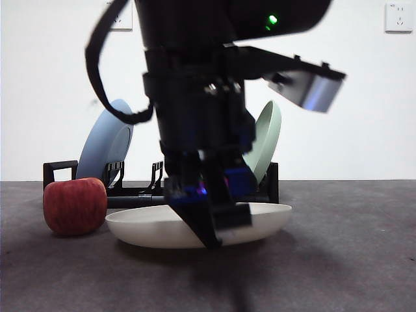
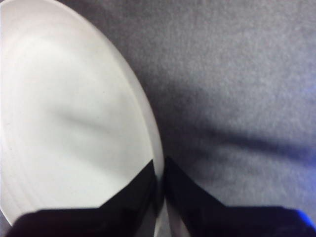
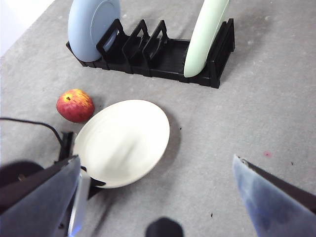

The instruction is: Take the yellow plate from the plate rack,put the plate on the table,take the apple from the table,put the apple in the plate

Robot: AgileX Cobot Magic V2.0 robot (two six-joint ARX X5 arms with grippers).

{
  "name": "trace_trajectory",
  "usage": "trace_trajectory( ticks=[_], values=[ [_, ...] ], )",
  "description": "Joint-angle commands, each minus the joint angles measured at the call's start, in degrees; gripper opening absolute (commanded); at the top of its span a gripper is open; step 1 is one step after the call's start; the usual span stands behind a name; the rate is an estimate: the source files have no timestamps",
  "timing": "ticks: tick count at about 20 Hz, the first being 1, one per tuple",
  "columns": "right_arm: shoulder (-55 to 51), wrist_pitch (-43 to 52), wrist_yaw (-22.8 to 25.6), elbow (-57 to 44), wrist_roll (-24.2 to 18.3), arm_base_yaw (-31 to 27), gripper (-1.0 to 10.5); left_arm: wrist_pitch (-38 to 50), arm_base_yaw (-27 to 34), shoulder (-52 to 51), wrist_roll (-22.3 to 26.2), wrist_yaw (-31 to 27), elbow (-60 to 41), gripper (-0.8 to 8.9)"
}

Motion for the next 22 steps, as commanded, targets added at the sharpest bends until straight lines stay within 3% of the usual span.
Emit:
trace_trajectory(
  ticks=[1, 7, 11, 15, 19, 22],
  values=[
    [-0.1, 0.3, -0.2, 0.2, -0.1, 0.0, 5.6, 1.1, -0.9, 2.3, -2.1, -1.0, -0.3, -0.06],
    [-0.1, 0.4, -0.2, 0.2, -0.2, 0.0, 5.6, -0.5, -1.0, 4.9, -7.8, 0.9, -0.3, 0.05],
    [-0.1, 0.3, -0.2, 0.2, -0.1, 0.0, 5.6, -1.2, -0.9, 4.5, -8.9, 4.3, -0.3, 1.96],
    [-0.1, 0.3, -0.2, 0.2, -0.1, 0.0, 5.6, -3.2, -1.0, 3.4, -10.7, 5.3, -0.1, 1.95],
    [0.0, 0.3, -0.2, 0.2, -0.1, 0.0, 5.6, -6.2, -0.7, -5.2, -14.8, 5.3, 0.2, 1.95],
    [0.4, 0.6, -0.4, 0.2, -0.1, 0.0, 5.6, -6.4, 0.2, -17.8, -19.4, 5.2, 0.2, 1.94]
  ],
)
